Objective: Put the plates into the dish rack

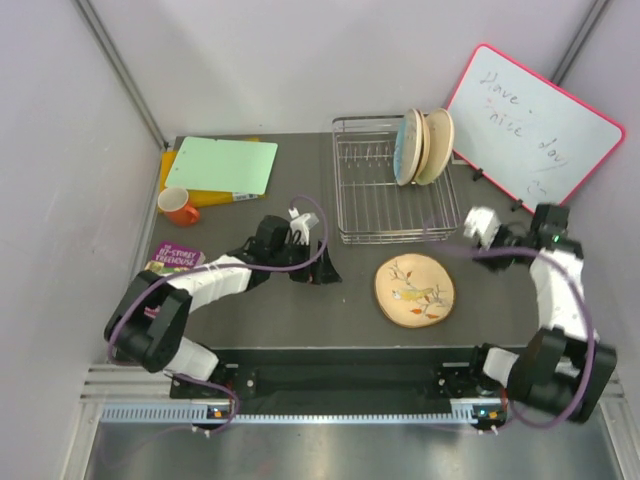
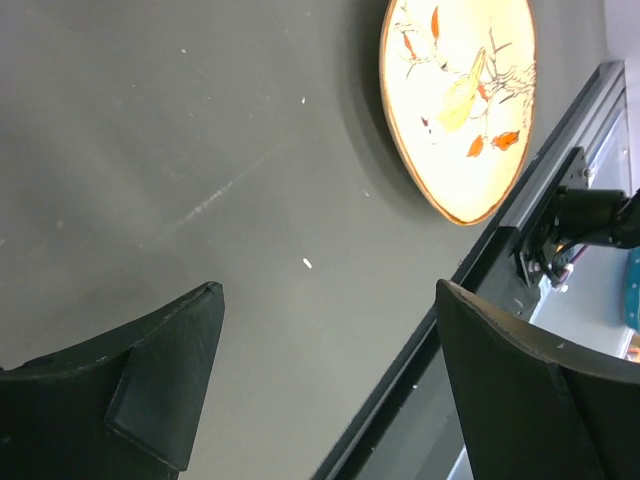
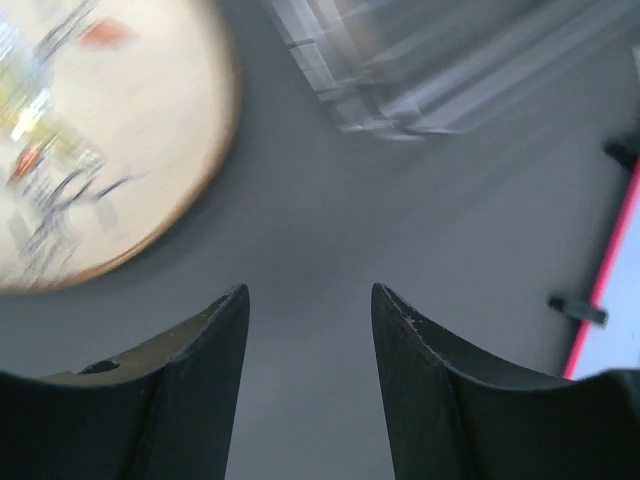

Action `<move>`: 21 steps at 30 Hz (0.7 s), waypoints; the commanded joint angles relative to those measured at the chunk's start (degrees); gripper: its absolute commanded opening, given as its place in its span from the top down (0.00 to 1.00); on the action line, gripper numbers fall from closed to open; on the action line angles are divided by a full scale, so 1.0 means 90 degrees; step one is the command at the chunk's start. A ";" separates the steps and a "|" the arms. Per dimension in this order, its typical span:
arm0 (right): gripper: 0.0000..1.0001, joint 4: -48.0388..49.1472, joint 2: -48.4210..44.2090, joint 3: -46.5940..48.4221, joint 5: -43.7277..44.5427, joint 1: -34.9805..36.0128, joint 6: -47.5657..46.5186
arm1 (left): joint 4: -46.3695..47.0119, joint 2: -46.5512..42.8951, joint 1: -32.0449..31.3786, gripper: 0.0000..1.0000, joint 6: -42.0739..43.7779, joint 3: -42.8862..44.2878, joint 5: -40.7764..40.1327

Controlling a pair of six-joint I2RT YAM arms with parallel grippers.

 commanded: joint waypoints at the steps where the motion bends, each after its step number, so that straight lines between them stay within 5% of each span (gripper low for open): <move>1: 0.49 0.0341 0.2240 0.2406 -0.1498 -0.0483 0.4374 | 0.1083 0.0599 -0.0162 0.12 -0.0059 0.0159 0.0186; 3: 0.51 -0.1438 0.3094 0.3439 -0.2312 -0.0601 0.4369 | 0.1395 0.0805 -0.0328 0.14 -0.0147 0.0256 0.0245; 6: 0.47 -0.4349 0.4569 0.4263 -0.3253 -0.0543 0.1649 | 0.1698 0.1186 -0.0728 0.13 -0.0294 0.0451 0.0245; 21: 0.45 -0.4371 0.5978 0.3358 -0.2366 -0.0455 0.1174 | 0.2677 0.2525 -0.1705 0.16 -0.0743 0.1106 -0.0194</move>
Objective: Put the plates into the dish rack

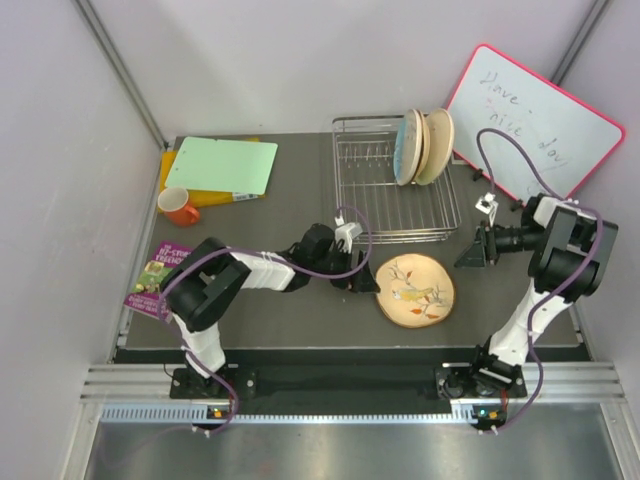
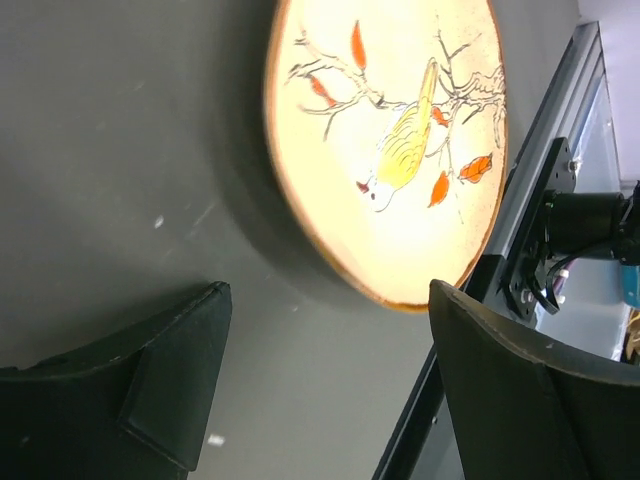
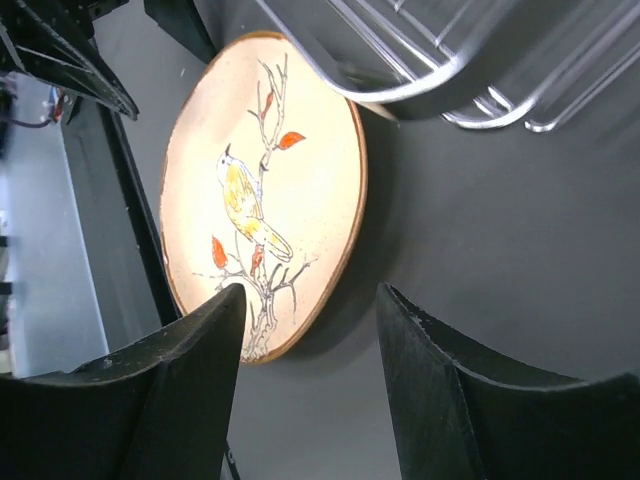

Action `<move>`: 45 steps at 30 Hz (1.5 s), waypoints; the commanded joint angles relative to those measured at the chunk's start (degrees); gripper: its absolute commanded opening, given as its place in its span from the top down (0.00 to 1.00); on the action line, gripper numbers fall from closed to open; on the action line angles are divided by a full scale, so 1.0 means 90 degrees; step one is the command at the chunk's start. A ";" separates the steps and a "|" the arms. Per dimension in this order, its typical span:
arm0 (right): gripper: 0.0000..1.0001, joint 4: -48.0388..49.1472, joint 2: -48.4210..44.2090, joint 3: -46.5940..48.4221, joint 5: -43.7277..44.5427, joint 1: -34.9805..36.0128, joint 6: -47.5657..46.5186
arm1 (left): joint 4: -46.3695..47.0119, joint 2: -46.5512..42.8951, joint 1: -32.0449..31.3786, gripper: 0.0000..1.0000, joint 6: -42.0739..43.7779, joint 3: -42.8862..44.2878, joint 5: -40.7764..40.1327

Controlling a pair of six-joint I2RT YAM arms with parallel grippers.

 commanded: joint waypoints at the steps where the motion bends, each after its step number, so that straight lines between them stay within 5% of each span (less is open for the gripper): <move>1: 0.45 -0.0927 0.0511 0.0050 0.0135 0.0092 -0.0417 | 0.0556 0.0288 -0.0287 0.16 -0.0121 0.0382 -0.0112; 27: 0.48 -0.0927 0.1499 -0.0077 0.0947 0.0785 -0.0525 | 0.0274 0.0884 -0.1391 0.39 0.0113 0.0919 -0.0062; 33: 0.54 -0.0927 0.1509 -0.0145 0.1074 0.0873 -0.0535 | 0.0029 0.1099 -0.1430 0.74 0.0094 0.1271 -0.0200; 41: 0.52 -0.0937 0.1187 -0.0360 0.1211 0.0883 -0.0769 | -0.0069 0.1295 -0.1479 0.83 0.0201 0.1671 -0.0151; 45: 0.60 -0.0927 0.1157 -0.0642 0.1494 0.0932 -0.0945 | -0.0108 0.1236 -0.1489 0.85 0.0230 0.1691 -0.0248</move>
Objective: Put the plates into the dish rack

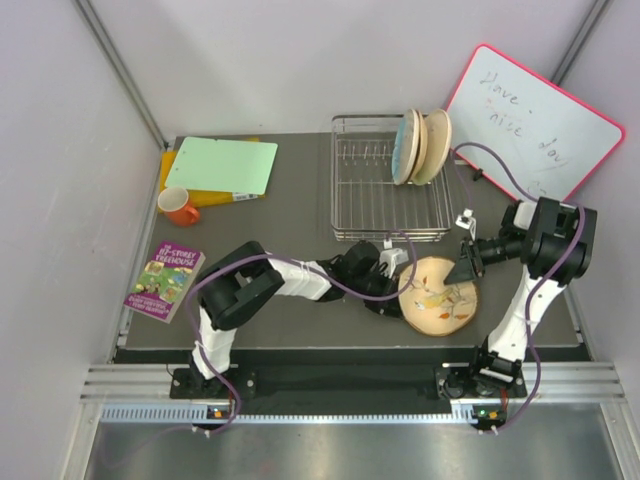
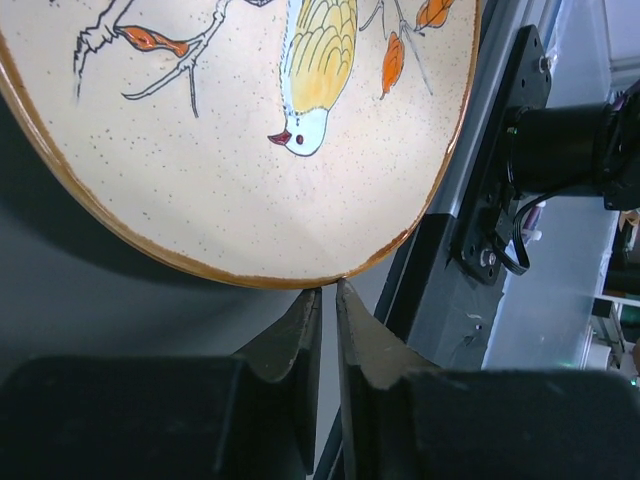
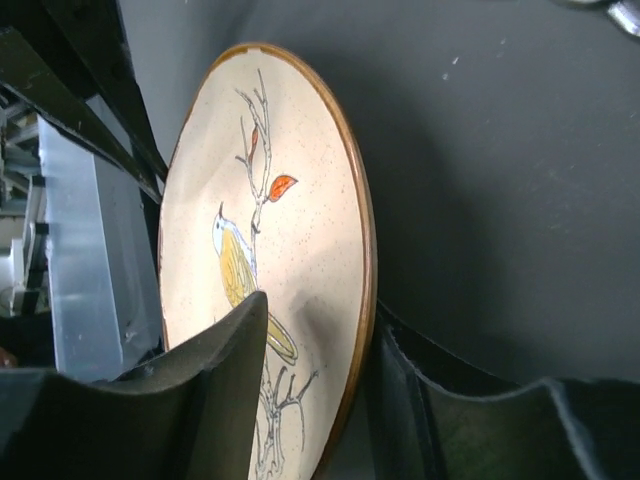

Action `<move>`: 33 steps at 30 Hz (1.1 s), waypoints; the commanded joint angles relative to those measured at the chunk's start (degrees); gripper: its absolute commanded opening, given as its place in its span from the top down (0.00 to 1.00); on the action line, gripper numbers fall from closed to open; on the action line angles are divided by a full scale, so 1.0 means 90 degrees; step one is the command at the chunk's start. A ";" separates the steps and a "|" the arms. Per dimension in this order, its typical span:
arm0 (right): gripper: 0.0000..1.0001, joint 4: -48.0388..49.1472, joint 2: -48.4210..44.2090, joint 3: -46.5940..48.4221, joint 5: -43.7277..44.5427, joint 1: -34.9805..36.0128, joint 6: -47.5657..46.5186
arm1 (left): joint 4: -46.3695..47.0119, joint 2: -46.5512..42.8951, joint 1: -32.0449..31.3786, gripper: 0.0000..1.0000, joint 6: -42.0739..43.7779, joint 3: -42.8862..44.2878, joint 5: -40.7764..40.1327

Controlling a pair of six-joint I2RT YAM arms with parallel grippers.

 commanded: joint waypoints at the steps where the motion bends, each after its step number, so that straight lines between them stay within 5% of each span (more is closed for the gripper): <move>1: 0.62 -0.0779 -0.0067 -0.0534 0.0992 0.0395 -0.0410 | 0.0393 0.0051 -0.0022 0.85 0.0274 0.0287 -0.0547; 13: 0.73 -0.0789 -0.0447 -0.0964 0.1265 0.0737 -0.0733 | -0.0369 0.0110 -0.0090 0.87 0.0801 0.0873 -0.1240; 17: 0.97 -0.0789 -0.0526 -0.1003 0.1226 0.0708 -0.0782 | -0.0690 0.0070 -0.0090 0.87 0.1123 0.1049 -0.1475; 19: 1.00 -0.0789 -0.0594 -0.1003 0.1187 0.0630 -0.0782 | -0.0779 0.0051 -0.0090 0.87 0.1231 0.1146 -0.1524; 23: 1.00 -0.0799 -0.0779 -0.0915 0.1157 0.0124 -0.0811 | -0.1160 -0.0114 -0.0052 0.81 0.1406 0.1206 -0.1291; 27: 1.00 -0.0799 -0.1218 -0.0925 0.1284 -0.0258 -0.1113 | -0.1715 -0.0592 0.0104 0.62 0.2020 0.1030 -0.1066; 33: 1.00 -0.0789 -0.2098 -0.0681 0.1100 -0.0513 -0.1271 | -0.2957 -0.1431 0.0787 0.57 0.3350 0.1322 -0.1123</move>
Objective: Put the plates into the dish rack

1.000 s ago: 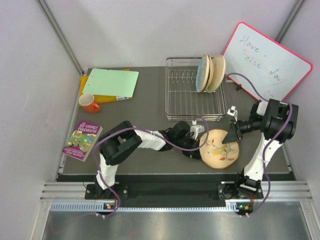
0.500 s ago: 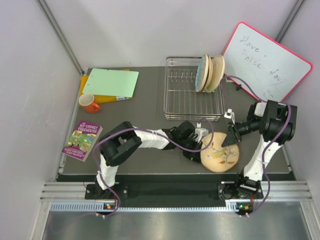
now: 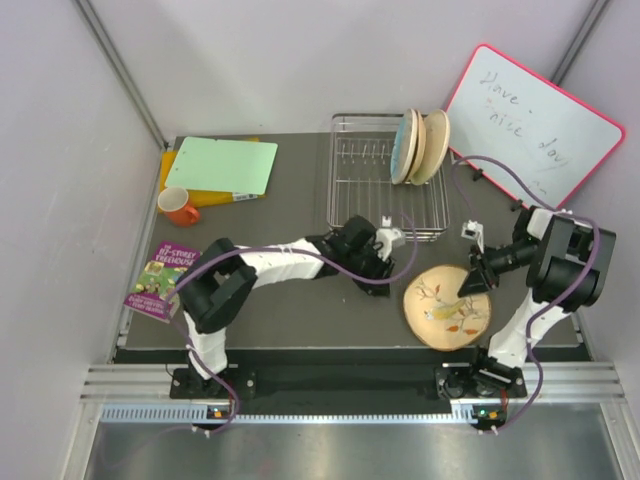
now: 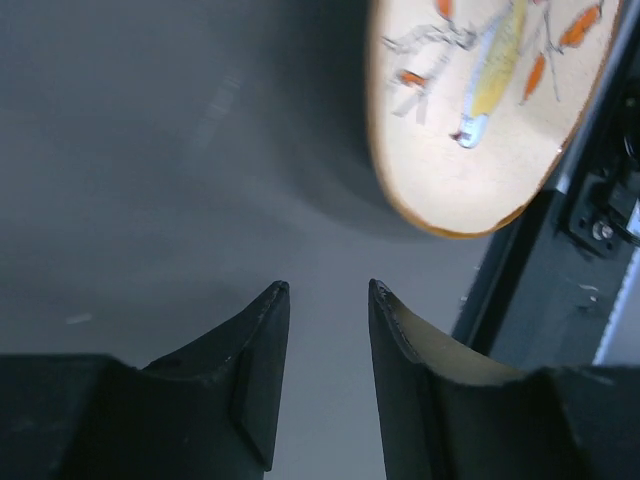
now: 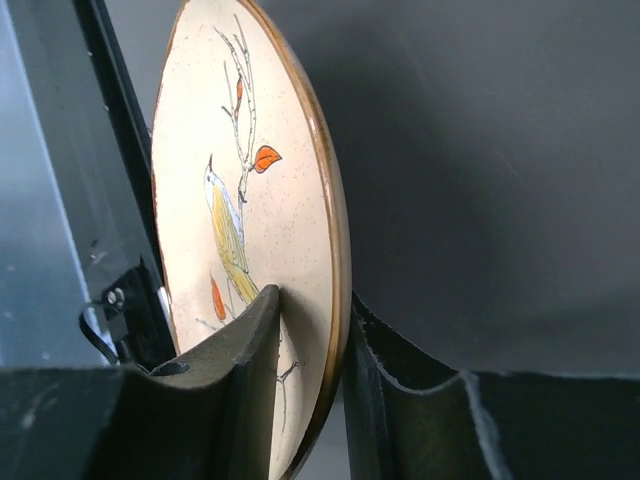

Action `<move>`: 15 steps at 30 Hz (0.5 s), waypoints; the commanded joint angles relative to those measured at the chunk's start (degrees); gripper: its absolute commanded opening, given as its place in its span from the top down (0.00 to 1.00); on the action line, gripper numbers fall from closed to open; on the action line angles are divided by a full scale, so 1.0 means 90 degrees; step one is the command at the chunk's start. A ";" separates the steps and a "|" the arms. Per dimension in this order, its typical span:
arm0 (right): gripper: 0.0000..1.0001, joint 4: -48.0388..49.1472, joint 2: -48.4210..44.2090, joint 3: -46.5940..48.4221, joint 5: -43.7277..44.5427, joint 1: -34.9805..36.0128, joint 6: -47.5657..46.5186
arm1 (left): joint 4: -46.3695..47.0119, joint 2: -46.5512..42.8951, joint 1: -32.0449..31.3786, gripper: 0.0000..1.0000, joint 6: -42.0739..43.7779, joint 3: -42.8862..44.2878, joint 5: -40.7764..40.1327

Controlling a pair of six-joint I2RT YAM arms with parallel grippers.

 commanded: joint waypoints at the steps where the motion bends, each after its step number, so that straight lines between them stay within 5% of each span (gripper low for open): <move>1: 1.00 -0.0808 -0.0714 0.0329 -0.0115 -0.0144 -0.0525 | -0.0400 -0.1020 0.0647 0.57 0.1092 0.0390 -0.0371; 12: 1.00 -0.0799 -0.0450 0.1277 -0.1551 -0.0271 0.0344 | -0.0361 -0.1207 0.1985 0.57 0.2303 0.1190 -0.1561; 15: 1.00 -0.0799 -0.0441 0.1258 -0.1825 -0.0261 0.0442 | -0.0186 -0.0963 0.2619 0.66 0.1972 0.1482 -0.1962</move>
